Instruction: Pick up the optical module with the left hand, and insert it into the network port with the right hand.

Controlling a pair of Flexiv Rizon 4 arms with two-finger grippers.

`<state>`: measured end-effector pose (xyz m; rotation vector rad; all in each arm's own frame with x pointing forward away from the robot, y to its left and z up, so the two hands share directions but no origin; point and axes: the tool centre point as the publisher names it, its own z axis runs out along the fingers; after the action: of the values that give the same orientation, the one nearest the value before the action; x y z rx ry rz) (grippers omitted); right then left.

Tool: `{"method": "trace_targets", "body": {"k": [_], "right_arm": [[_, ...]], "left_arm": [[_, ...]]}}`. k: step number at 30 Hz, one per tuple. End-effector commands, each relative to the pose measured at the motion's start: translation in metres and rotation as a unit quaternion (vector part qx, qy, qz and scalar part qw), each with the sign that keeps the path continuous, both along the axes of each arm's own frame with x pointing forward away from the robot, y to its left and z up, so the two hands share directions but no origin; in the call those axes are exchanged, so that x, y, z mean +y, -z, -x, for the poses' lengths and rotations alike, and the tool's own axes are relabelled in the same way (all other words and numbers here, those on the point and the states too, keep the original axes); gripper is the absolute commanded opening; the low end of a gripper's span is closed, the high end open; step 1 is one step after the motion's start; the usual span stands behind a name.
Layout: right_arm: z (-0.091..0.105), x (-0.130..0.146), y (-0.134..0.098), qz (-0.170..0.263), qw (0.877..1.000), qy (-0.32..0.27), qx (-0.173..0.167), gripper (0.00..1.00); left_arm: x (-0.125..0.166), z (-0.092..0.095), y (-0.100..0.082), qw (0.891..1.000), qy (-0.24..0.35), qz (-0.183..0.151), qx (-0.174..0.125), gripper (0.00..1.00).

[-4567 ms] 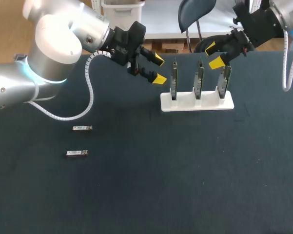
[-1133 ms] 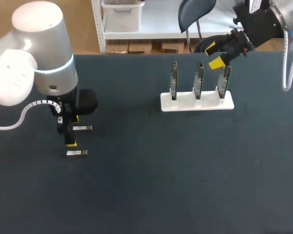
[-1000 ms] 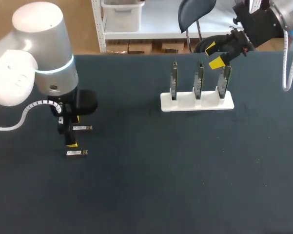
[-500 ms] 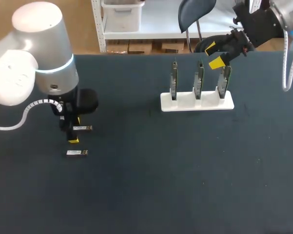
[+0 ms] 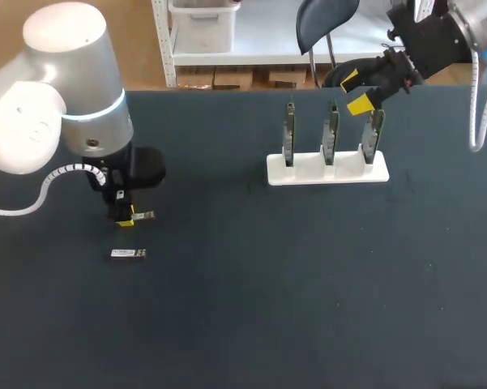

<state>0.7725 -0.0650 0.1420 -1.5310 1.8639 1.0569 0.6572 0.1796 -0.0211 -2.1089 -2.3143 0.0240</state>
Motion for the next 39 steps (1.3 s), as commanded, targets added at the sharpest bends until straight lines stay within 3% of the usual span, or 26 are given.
{"method": "trace_targets", "body": {"k": [1,4,8,15,21,29,34,39], "right_arm": [[0.002,0.0,0.0,0.0,1.0,0.002,-0.002,1.0],[0.002,0.0,0.0,0.0,1.0,0.002,-0.002,1.0],[0.002,0.0,0.0,0.0,1.0,0.002,-0.002,1.0],[0.002,0.0,0.0,0.0,1.0,0.002,-0.002,1.0],[0.002,0.0,0.0,0.0,1.0,0.002,-0.002,1.0],[0.002,0.0,0.0,0.0,1.0,0.002,-0.002,1.0],[0.002,0.0,0.0,0.0,1.0,0.002,-0.002,1.0],[0.002,0.0,0.0,0.0,1.0,0.002,-0.002,1.0]], "left_arm": [[-0.005,-0.007,0.004,1.0,0.001,0.004,0.003,0.0],[-0.008,-0.013,-0.003,1.0,-0.012,0.018,-0.005,0.0],[-0.017,-0.031,-0.022,0.997,-0.043,0.063,-0.031,0.0],[-0.024,-0.066,-0.058,0.976,-0.123,0.167,-0.065,0.0],[-0.044,-0.107,-0.103,0.945,-0.157,0.266,-0.112,0.0],[-0.115,-0.151,-0.166,0.901,-0.111,0.385,-0.166,0.0],[-0.166,-0.163,-0.193,0.878,-0.071,0.436,-0.184,0.0],[-0.202,-0.163,-0.213,0.848,-0.059,0.49,-0.192,0.0]]}}
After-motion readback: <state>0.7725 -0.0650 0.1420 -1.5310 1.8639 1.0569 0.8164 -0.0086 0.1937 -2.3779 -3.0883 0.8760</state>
